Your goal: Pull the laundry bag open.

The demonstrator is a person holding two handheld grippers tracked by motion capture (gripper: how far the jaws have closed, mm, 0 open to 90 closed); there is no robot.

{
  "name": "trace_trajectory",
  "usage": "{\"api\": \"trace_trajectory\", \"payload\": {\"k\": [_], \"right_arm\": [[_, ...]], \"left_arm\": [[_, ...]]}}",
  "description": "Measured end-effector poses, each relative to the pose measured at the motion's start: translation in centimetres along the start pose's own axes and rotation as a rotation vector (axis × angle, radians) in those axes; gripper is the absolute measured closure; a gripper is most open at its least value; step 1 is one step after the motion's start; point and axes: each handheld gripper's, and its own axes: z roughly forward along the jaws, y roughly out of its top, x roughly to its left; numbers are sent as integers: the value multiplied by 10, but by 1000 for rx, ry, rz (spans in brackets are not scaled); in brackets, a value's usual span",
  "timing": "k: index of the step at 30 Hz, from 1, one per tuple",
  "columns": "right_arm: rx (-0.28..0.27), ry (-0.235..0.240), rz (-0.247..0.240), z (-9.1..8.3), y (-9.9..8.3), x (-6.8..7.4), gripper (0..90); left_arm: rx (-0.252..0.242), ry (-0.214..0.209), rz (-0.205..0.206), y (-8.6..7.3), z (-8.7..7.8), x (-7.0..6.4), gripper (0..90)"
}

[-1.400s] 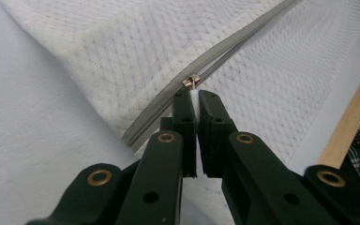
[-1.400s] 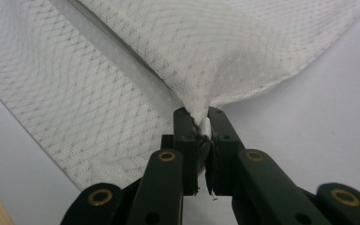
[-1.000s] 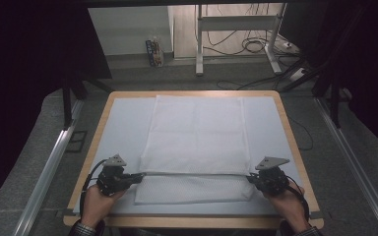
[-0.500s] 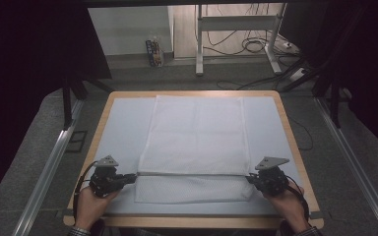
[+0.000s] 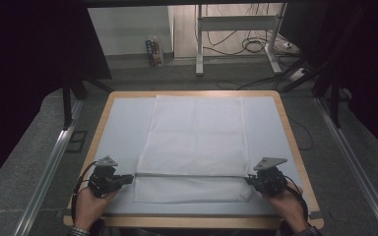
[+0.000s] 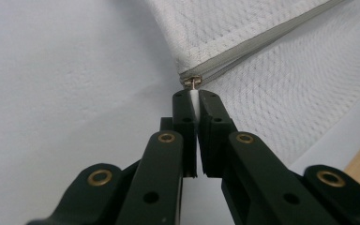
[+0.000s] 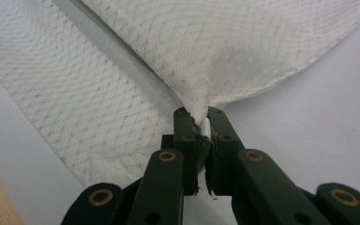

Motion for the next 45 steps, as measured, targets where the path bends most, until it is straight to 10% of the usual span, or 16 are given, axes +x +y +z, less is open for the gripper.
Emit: {"api": "trace_trajectory", "payload": {"k": [16, 35, 45], "right_arm": [[28, 9, -3, 3, -7, -4, 734], [-76, -28, -8, -3, -8, -12, 178], [-133, -11, 5, -14, -8, -9, 48]], "left_arm": [[57, 22, 68, -3, 14, -6, 834], [-54, 103, 126, -2, 13, -15, 112], [-124, 98, 140, -3, -1, -26, 48]]}}
